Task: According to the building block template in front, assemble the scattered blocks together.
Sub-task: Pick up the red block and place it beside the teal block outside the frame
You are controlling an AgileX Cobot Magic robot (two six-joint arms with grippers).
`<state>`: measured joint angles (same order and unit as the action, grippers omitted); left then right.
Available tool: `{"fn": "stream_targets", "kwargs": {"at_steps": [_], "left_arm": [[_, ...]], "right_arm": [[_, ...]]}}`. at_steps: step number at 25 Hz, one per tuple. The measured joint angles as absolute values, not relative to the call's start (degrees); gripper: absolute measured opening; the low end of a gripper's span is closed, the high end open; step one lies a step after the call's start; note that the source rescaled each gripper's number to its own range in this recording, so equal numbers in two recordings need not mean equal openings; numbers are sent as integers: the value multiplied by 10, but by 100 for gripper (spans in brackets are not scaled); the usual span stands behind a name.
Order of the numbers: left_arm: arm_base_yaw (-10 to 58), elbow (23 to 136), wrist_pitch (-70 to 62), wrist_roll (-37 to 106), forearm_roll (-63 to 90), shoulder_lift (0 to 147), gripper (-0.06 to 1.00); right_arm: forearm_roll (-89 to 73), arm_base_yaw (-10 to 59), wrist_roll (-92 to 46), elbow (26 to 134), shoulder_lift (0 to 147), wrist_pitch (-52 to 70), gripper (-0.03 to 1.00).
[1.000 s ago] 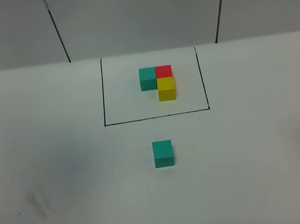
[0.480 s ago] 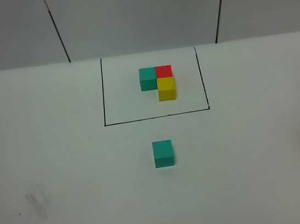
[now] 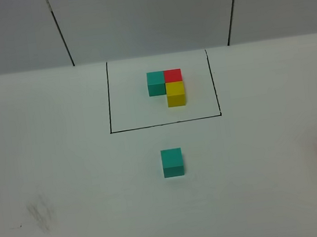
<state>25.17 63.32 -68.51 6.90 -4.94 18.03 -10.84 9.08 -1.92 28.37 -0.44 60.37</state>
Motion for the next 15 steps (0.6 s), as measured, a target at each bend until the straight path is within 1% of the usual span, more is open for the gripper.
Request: {"fn": "stream_targets", "kwargs": {"at_steps": [7, 10, 15], "left_arm": [[176, 477, -666, 19, -27, 59, 53], [145, 429, -651, -21, -19, 30, 53], [110, 369, -628, -35, -10, 1, 53]], "right_arm": [[-108, 91, -19, 284, -4, 604, 64], [-108, 91, -19, 284, -4, 604, 64], [-108, 91, -19, 284, -4, 604, 64]]}}
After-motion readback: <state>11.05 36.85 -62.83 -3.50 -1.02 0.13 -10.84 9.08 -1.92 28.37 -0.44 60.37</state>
